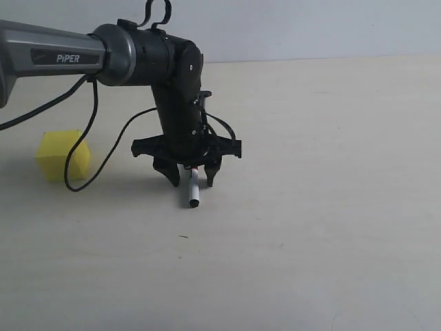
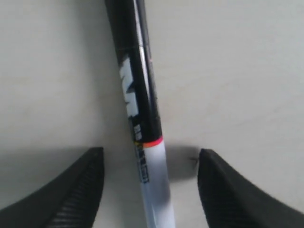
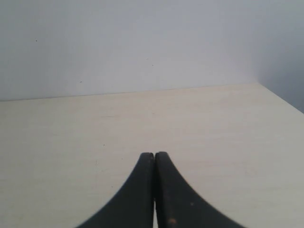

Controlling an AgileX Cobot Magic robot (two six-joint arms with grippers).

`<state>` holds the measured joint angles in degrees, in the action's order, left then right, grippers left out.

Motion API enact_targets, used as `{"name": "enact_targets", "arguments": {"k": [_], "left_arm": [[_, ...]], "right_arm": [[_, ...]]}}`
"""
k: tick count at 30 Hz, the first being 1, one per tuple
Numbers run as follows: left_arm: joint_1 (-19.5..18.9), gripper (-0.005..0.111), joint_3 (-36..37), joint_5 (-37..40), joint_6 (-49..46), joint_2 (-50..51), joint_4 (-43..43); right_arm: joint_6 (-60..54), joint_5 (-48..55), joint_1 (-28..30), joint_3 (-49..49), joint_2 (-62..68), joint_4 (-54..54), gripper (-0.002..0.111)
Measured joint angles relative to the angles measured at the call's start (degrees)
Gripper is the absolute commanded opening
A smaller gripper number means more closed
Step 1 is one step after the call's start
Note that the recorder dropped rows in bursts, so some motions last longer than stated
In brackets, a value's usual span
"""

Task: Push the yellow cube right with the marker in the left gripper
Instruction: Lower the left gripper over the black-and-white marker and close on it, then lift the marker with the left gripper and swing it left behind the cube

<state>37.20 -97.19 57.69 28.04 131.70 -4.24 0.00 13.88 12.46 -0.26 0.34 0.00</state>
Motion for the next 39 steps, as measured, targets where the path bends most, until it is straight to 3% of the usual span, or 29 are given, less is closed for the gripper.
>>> {"name": "enact_targets", "arguments": {"k": [2,5,14,20,24,28,32,35,39], "left_arm": [[0.0,0.030,-0.1,0.2,0.3,0.0,0.6],[0.0,0.000,-0.1,0.3,0.5,0.0,1.1],[-0.1,0.000,-0.1,1.6,-5.1,-1.7,1.2],[-0.9,0.000,0.0,5.8,-12.1,-14.7,5.3],[-3.9,0.000,0.5,10.4,-15.8,-24.5,11.4],[-10.9,0.000,5.4,11.0,-16.9,-33.4,16.6],[-22.8,0.000,14.0,11.4,-18.8,-41.1,18.4],[-31.8,0.000,19.9,11.2,-19.9,-43.4,18.8],[-40.1,0.000,25.1,7.2,-22.9,-42.5,17.3]], "right_arm": [[0.0,0.0,0.0,0.0,0.0,0.0,0.000],[0.0,0.0,0.0,0.0,0.0,0.0,0.000],[0.0,0.0,0.0,0.0,0.0,0.0,0.000],[0.0,0.0,0.0,0.0,0.0,0.0,0.000],[0.0,0.0,0.0,0.0,0.0,0.0,0.000],[0.0,0.0,0.0,0.0,0.0,0.0,0.000],[0.0,0.0,0.0,0.0,0.0,0.0,0.000],[0.0,0.0,0.0,0.0,0.0,0.0,0.000],[0.0,0.0,0.0,0.0,0.0,0.0,0.000]]}}
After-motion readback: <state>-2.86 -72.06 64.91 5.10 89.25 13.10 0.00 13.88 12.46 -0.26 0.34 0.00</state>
